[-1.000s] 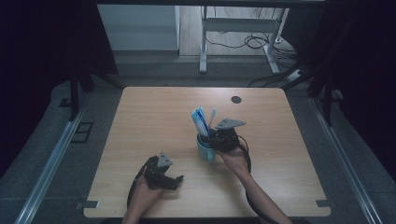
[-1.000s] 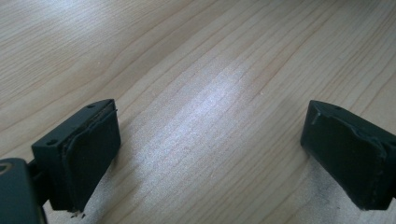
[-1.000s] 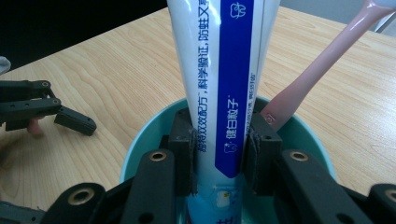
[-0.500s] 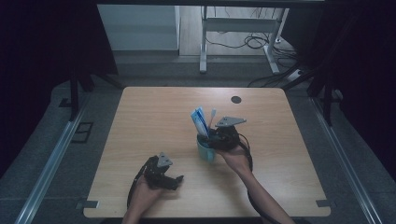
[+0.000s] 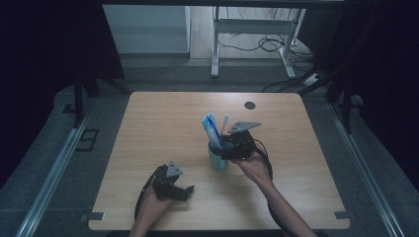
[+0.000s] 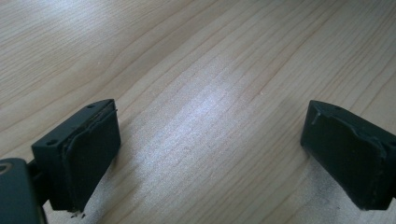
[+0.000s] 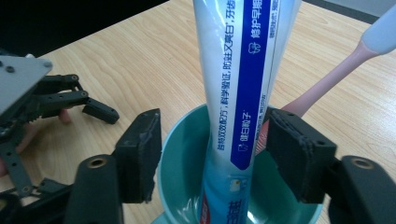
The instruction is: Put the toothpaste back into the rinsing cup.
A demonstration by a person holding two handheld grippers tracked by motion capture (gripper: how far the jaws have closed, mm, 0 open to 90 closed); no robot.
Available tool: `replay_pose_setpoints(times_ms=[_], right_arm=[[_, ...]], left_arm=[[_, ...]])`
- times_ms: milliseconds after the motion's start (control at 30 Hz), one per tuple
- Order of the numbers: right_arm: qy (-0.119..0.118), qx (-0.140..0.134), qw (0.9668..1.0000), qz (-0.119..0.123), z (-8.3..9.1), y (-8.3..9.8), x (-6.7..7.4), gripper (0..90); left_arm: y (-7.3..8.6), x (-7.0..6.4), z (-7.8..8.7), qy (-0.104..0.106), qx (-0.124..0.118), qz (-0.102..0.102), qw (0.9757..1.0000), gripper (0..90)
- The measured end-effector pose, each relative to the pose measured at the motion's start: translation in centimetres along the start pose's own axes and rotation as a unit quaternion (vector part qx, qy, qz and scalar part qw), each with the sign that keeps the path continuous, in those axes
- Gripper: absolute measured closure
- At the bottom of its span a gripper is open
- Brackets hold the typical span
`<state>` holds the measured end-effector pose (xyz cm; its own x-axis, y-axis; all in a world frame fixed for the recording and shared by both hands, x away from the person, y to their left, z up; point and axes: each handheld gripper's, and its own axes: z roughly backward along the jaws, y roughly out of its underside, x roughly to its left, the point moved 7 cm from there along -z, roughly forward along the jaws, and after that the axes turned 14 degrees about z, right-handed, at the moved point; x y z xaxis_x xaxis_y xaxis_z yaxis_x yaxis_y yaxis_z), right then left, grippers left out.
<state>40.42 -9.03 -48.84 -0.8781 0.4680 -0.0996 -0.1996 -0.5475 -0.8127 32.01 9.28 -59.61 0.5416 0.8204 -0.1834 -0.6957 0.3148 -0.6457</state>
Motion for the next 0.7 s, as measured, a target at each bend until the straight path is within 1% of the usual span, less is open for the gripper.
replay_pose_setpoints(times_ms=[100, 333, 500, 600, 700], right_arm=[[-0.005, 0.005, 1.0, -0.004, 0.3, -0.1, 0.1, 30.2], [-0.008, 0.011, 0.9999, -0.009, 0.9, 0.1, 0.0, 24.5], [-0.002, 0.011, 0.9999, -0.001, 1.3, 0.1, -0.1, 20.5], [0.003, 0.012, 0.9999, 0.011, 1.7, 0.1, -0.1, 18.3], [0.007, 0.013, 0.9998, 0.016, 2.0, 0.2, 0.0, 16.5]], left_arm=[[0.0, 0.0, 0.0, 0.0, 0.0, 0.0, 1.0, 4.9], [0.0, 0.0, 0.0, 0.0, 0.0, 0.0, 1.0, 4.9], [0.0, 0.0, 0.0, 0.0, 0.0, 0.0, 1.0, 4.8], [0.0, 0.0, 0.0, 0.0, 0.0, 0.0, 1.0, 4.9], [0.0, 0.0, 0.0, 0.0, 0.0, 0.0, 1.0, 4.9]])
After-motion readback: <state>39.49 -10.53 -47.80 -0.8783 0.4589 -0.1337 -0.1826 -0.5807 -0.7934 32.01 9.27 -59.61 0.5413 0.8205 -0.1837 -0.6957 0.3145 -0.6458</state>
